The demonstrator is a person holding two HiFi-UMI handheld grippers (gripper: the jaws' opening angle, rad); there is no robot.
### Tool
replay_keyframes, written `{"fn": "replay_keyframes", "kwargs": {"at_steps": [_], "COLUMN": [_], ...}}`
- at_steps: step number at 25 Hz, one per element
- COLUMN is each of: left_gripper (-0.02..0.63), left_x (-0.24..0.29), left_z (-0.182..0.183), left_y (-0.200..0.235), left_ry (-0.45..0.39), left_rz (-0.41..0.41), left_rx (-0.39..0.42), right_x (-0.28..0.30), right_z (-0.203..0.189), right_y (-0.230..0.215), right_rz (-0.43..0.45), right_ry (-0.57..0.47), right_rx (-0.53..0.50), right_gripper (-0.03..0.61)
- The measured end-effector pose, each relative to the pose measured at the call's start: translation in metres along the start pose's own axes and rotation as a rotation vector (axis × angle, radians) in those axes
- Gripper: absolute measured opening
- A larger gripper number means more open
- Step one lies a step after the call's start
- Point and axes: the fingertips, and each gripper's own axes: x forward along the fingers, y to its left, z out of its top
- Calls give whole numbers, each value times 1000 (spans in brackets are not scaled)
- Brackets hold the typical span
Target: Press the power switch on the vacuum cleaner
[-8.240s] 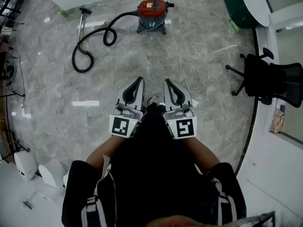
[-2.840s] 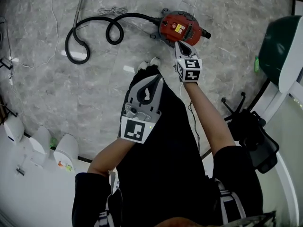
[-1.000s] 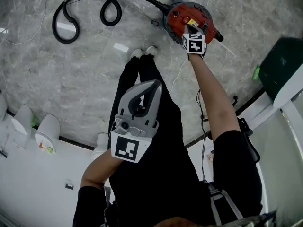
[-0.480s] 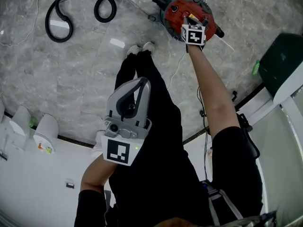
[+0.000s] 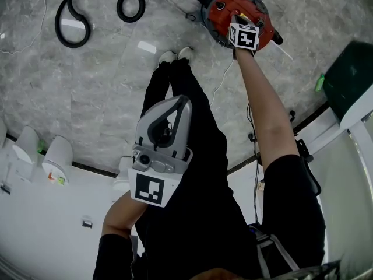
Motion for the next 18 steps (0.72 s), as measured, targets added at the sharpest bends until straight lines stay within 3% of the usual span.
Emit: {"fn": "replay_keyframes", "kwargs": {"at_steps": [6, 11, 18], "left_gripper": [18, 18, 18], "left_x": [5, 9, 13], "left_z": [-7, -8, -8], "left_y": [8, 6, 2], "left_ry": [3, -1, -2], "left_rz": [21, 25, 30], "left_rx": [-1, -21, -32], "right_x": [12, 15, 14], "right_z": [-8, -12, -13], "right_y": [6, 8, 10], "right_rz": [-7, 1, -30], "right_ry": [30, 130, 110], "right_rx": [-8, -50, -75], "right_gripper": [20, 20, 20]}}
